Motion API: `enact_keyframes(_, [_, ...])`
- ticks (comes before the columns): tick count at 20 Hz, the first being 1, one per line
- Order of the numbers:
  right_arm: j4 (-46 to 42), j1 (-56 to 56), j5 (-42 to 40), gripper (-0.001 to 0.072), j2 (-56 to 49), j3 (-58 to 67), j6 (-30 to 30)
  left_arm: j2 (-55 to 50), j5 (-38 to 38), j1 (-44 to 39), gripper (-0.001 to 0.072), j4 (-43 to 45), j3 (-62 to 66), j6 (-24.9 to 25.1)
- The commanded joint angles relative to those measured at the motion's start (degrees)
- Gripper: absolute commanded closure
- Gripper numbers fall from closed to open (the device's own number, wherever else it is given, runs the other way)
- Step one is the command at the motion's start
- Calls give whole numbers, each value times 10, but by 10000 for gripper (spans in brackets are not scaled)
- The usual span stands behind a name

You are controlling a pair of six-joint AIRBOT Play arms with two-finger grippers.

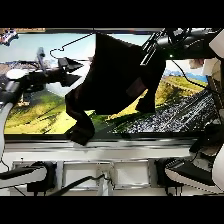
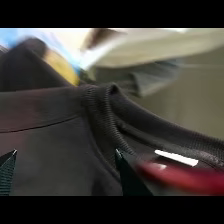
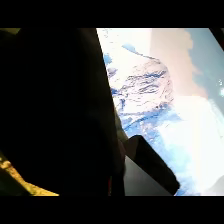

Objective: Fold the clothes and pants, and hang the long-sleeved shirts on hangers.

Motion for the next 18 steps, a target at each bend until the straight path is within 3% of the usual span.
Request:
enact_keyframes(1, [0, 0, -37, 681, -5, 0, -52, -59, -22, -29, -4, -105, -1, 46])
enact_keyframes(4, [0, 0, -56, 681, -7, 0, -52, -79, -22, -47, -4, -131, -1, 67])
enact_keyframes(10, [-1, 0, -51, 681, -20, 0, -52, -84, -42, -51, -7, -269, -1, 110])
enact_keyframes(18, [-3, 0, -53, 681, -36, 0, -56, -83, -43, -63, -8, -274, -1, 110])
